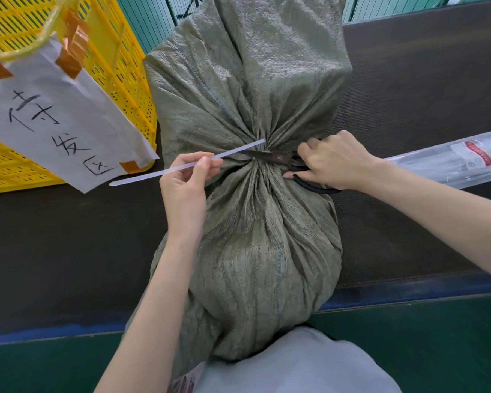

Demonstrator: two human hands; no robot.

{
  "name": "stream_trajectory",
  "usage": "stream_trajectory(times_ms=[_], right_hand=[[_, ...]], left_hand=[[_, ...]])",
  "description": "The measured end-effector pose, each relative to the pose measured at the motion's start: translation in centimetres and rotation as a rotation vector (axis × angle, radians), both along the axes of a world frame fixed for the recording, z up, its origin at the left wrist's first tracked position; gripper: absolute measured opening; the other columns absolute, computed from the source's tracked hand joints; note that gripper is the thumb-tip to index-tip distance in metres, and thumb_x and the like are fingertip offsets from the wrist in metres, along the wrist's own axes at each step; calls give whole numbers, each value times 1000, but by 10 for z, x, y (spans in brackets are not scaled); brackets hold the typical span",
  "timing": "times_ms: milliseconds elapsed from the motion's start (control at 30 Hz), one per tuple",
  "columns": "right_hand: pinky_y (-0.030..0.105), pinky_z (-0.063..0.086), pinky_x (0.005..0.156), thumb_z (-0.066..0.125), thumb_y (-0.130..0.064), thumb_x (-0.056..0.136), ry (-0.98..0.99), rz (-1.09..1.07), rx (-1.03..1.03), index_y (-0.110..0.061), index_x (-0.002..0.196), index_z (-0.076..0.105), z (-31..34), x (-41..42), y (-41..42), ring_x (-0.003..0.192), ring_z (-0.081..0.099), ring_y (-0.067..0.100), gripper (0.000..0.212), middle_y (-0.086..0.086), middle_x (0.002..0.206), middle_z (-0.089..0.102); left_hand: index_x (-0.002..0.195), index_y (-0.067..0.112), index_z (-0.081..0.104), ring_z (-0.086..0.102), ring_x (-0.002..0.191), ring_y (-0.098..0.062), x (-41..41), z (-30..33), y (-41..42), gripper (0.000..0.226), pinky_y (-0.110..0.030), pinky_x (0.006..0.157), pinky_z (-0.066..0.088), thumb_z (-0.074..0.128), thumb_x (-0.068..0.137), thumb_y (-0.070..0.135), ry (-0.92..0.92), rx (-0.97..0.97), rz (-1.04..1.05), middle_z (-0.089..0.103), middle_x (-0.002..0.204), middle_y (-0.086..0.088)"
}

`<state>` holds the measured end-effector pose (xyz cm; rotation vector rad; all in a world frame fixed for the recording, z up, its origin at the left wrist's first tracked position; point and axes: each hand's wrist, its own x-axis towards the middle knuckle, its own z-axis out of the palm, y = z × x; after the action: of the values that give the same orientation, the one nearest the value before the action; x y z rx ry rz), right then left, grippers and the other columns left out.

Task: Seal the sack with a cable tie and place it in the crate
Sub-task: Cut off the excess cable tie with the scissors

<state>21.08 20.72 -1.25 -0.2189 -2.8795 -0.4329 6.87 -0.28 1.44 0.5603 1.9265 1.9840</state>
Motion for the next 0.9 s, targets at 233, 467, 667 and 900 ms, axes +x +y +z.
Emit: stream_trajectory(times_ms=[233,467,667,900], right_hand=[[23,24,39,38,-60,90,123,-83,-83,-8,67,47,-19,17,-11,40,56,27,57,7,53,55],[27,29,40,47,-60,87,222,-361,-269,-12,66,39,-49,65,-25,41,56,31,53,7,52,52],[31,37,49,52,-56,86,208,-720,-385,-5,68,48,-69,108,-38,53,62,39,55,18,61,62],[43,43,64,54,-47,89,197,-1058,-533,2,86,53,-84,120,-48,84,63,48,49,29,89,66]], left_hand=[[81,17,64,64,74,-8,1,-11,-8,21,-18,72,50,51,94,7,-120,51,33,69,79,1],[84,15,64,60,69,-5,17,-23,-12,18,-18,70,48,51,96,10,-216,50,-7,68,76,3],[83,16,64,61,67,-5,34,-27,-8,19,-17,68,49,51,96,9,-225,37,-75,69,69,7],[84,16,64,61,67,-5,51,-32,-1,18,-18,69,47,52,95,10,-210,-2,-145,70,71,6]])
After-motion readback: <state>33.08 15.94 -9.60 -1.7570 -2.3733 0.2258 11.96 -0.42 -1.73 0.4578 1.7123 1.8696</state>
